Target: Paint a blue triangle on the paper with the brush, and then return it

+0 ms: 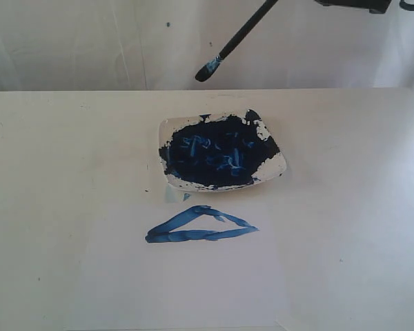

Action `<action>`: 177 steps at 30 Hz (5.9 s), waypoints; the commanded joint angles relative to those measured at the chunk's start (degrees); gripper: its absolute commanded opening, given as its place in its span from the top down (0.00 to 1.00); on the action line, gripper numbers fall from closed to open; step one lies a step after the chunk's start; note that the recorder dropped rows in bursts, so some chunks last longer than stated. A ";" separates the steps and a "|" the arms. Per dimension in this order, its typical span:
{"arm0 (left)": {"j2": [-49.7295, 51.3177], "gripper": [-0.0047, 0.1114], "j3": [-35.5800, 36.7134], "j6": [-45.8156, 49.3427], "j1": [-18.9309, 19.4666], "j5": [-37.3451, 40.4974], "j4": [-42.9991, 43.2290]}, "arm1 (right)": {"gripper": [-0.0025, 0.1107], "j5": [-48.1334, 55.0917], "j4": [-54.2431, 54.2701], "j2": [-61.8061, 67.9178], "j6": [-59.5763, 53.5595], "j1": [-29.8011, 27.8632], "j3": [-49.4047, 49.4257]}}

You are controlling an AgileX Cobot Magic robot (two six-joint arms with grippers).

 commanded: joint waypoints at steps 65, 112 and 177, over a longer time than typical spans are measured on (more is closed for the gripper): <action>-4.43 0.96 25.12 3.31 -4.72 -58.80 12.16 | 0.98 38.41 77.38 40.39 -41.95 -27.81 -12.05; -5.74 0.96 25.12 3.20 -4.82 -59.21 12.16 | 0.61 58.26 81.77 44.43 -42.64 -32.63 -12.05; -5.74 0.96 25.12 -18.59 -4.82 -50.14 5.96 | 0.98 43.47 22.75 -42.88 -44.97 -26.90 -7.96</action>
